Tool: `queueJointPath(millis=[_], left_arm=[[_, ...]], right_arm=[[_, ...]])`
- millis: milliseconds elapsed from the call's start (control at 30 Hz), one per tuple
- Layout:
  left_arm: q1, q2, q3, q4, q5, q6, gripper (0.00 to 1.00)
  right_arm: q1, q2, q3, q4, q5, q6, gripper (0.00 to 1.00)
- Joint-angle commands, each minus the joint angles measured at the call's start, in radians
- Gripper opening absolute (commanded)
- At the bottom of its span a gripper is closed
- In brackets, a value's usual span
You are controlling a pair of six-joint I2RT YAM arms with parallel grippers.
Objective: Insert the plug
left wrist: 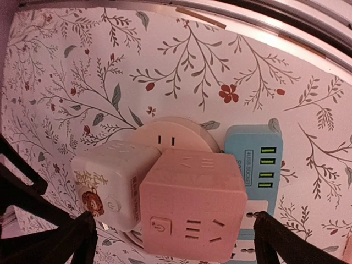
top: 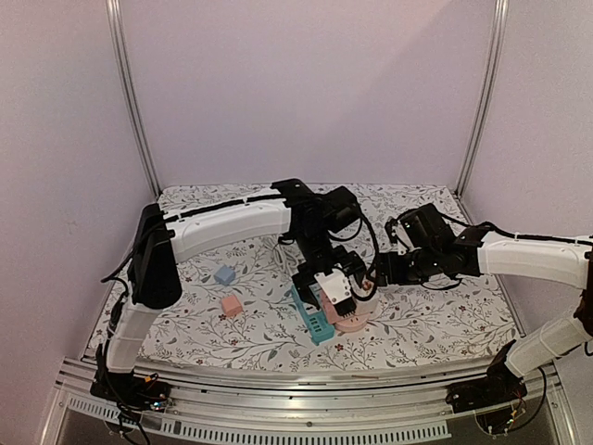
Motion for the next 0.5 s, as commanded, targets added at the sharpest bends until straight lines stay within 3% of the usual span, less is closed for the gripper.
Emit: queueJointPath(millis=[0, 233, 467], left_arm=[[0.02, -0.051, -0.02, 0.036, 0.054, -0.016, 0.99], [0.04, -0.16, -0.119, 0.122, 0.099, -0.051, 0.99], [0.044, -0.402, -0.475, 0.555, 0.141, -0.313, 0.99]], right_arm=[[0.006, -0.01, -0.004, -0.008, 0.012, -0.01, 0.76], [0.007, -0.036, -0.001, -0.027, 0.012, -0.022, 0.76], [0.007, -0.067, 0.016, -0.05, 0.041, -0.056, 0.77]])
